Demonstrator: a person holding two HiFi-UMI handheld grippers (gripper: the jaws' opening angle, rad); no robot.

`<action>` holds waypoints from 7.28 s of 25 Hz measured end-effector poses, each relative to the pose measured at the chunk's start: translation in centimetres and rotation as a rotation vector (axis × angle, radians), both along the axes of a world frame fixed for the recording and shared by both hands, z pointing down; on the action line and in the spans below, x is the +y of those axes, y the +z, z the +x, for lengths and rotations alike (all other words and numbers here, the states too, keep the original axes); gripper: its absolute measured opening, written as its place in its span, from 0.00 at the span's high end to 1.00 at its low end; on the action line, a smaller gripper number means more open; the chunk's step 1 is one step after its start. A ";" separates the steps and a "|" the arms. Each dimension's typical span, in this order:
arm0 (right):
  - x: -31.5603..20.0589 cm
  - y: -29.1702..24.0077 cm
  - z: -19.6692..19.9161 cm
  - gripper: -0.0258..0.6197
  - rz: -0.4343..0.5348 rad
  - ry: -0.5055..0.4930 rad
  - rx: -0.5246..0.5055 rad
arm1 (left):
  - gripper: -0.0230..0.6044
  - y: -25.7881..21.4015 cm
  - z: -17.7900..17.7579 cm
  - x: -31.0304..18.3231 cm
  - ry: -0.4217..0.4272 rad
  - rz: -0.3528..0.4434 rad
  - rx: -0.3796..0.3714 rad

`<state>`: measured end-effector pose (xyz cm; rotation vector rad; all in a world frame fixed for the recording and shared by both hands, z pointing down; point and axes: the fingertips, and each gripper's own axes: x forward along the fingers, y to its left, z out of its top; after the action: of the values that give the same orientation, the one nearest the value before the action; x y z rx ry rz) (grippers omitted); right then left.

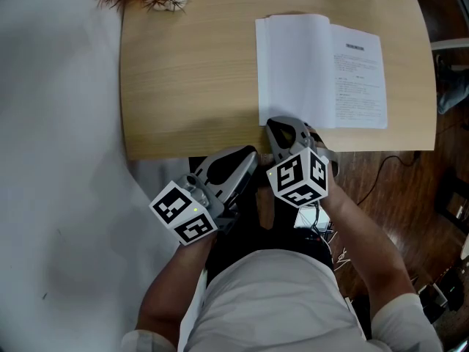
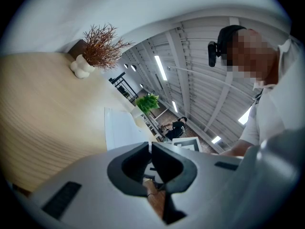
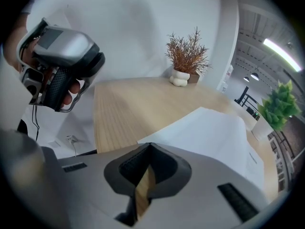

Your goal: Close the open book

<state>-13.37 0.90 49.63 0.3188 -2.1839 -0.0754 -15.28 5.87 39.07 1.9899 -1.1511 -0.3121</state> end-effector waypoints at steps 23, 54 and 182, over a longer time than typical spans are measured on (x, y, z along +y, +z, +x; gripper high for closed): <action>-0.4 -1.6 1.3 0.88 0.192 -0.060 0.038 | 0.97 0.6 0.3 -0.9 0.003 -0.016 0.021; -0.2 0.0 0.4 0.96 -0.275 0.027 0.008 | 0.97 1.0 -0.1 -0.7 0.018 -0.027 0.054; -7.3 -14.5 15.6 0.96 0.409 0.298 -0.219 | 0.86 -2.6 12.5 -13.4 0.174 0.026 0.027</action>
<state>2.27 -6.37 35.16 0.9162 -2.3008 -0.3357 -2.78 -7.54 36.45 2.0862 -0.9538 -0.2645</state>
